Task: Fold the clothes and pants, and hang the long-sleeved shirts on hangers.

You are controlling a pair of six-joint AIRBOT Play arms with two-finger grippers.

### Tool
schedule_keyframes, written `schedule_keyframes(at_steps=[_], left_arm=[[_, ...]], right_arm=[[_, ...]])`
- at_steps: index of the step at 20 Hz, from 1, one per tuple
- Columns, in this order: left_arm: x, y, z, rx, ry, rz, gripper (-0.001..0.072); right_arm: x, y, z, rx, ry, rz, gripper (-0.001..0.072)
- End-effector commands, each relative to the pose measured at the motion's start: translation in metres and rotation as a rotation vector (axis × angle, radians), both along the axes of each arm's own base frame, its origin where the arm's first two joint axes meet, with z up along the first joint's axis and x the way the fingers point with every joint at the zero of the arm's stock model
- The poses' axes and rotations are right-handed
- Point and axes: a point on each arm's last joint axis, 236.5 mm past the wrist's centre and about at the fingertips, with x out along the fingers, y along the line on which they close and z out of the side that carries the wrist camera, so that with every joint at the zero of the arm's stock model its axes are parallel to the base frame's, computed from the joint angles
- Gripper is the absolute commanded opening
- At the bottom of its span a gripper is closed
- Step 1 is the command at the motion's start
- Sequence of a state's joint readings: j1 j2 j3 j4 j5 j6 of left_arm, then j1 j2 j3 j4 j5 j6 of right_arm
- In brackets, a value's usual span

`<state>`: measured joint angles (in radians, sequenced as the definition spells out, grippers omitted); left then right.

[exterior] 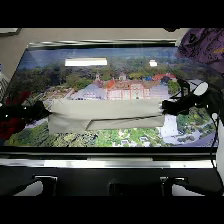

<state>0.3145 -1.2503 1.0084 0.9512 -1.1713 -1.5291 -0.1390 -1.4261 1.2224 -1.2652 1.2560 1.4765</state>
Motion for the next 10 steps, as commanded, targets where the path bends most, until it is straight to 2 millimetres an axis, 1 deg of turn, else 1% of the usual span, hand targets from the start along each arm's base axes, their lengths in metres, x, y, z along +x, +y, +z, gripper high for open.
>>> schedule_keyframes(at_steps=[1, 4, 6, 8, 10], left_arm=[[0.047, 0.000, -0.002, 0.005, -0.020, -0.033, 0.0020], [0.079, -0.002, -0.011, 0.006, -0.023, -0.058, 0.0020], [0.096, -0.001, -0.019, 0.004, -0.020, -0.063, 0.0019], [0.107, 0.002, -0.032, -0.001, -0.004, -0.066, 0.0020], [0.111, 0.002, -0.050, -0.010, 0.028, -0.069, 0.0019]], right_arm=[[0.025, -0.003, -0.009, -0.003, -0.006, 0.007, 0.0032], [0.047, -0.005, -0.013, -0.002, -0.045, -0.009, 0.0032], [0.057, -0.001, -0.018, -0.005, -0.049, 0.003, 0.0032], [0.067, 0.007, -0.026, -0.009, -0.053, 0.030, 0.0032], [0.074, 0.013, -0.039, -0.025, -0.050, 0.044, 0.0032]])
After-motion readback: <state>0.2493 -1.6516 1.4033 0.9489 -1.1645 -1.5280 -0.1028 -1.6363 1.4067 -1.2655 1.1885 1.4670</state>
